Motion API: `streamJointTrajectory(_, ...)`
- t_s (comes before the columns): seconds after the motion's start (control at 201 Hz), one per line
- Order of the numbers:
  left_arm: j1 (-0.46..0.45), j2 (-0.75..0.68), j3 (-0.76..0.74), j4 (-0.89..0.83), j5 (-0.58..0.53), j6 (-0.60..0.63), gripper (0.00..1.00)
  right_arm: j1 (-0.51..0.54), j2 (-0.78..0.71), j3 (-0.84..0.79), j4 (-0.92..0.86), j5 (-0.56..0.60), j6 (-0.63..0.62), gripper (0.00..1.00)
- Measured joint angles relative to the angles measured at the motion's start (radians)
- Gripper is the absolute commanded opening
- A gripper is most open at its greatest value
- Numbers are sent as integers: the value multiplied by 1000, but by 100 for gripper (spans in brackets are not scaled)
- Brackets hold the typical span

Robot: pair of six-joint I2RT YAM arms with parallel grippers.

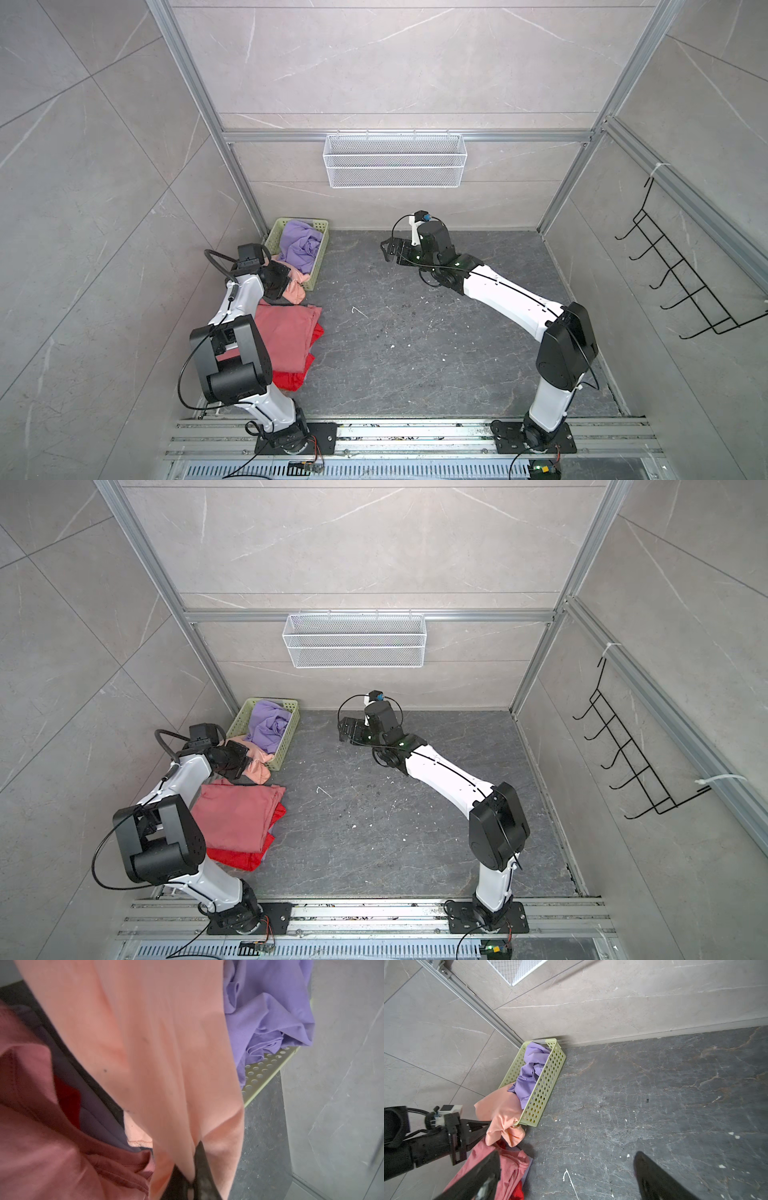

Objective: Fold and stack the t-shirts

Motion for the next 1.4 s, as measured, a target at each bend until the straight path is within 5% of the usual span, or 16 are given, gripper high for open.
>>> streamJointTrajectory(0.259,-87,-84,246,-72,52,53,0,0,-2,-10,-13,45,-41,100)
streamJointTrajectory(0.568,-383,-72,683,-61,289,139,0,-14,-52,-13,-11,60,-133,100)
streamJointTrajectory(0.911,-509,62,720,101,414,103,0,-68,-280,-166,55,6,-187,100)
streamJointTrajectory(1.404,-560,315,769,49,378,55,1,-150,-271,-260,67,9,-152,100)
